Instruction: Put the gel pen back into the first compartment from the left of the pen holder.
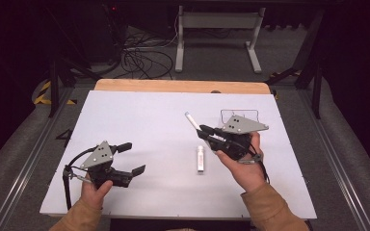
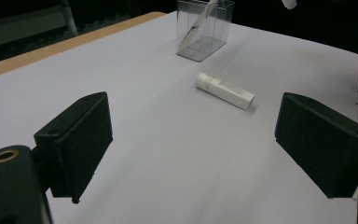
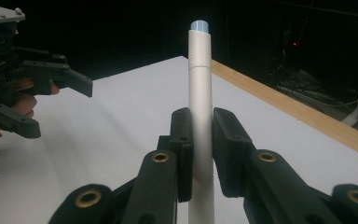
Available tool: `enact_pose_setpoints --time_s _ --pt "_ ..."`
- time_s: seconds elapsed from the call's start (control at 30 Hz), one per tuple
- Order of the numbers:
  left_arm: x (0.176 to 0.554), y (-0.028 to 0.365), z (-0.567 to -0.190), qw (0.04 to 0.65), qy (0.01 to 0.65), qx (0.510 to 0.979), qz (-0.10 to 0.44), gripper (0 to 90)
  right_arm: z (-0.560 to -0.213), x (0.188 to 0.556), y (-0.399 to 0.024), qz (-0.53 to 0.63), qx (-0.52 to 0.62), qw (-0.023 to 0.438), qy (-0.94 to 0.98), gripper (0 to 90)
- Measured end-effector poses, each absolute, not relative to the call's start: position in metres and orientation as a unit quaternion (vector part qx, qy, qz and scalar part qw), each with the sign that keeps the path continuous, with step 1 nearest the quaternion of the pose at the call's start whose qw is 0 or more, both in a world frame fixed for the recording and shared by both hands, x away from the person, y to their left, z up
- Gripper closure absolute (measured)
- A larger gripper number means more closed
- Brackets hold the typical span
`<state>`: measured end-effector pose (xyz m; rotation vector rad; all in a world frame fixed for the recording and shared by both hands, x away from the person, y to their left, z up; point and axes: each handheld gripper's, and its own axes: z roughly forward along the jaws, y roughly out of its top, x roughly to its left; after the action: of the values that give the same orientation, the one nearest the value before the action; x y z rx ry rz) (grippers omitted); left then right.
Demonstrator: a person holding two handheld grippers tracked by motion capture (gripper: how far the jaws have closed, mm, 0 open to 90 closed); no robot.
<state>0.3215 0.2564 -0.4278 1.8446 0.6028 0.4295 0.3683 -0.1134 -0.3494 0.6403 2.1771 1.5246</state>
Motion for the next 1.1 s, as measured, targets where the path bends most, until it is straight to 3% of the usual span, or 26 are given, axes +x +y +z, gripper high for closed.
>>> enact_pose_setpoints --time_s 1.1 --pt "0.321 0.256 -0.428 0.545 0.256 0.777 0.180 11.9 -0.335 0.402 -0.147 0.567 0.290 0.259 0.726 79.0"
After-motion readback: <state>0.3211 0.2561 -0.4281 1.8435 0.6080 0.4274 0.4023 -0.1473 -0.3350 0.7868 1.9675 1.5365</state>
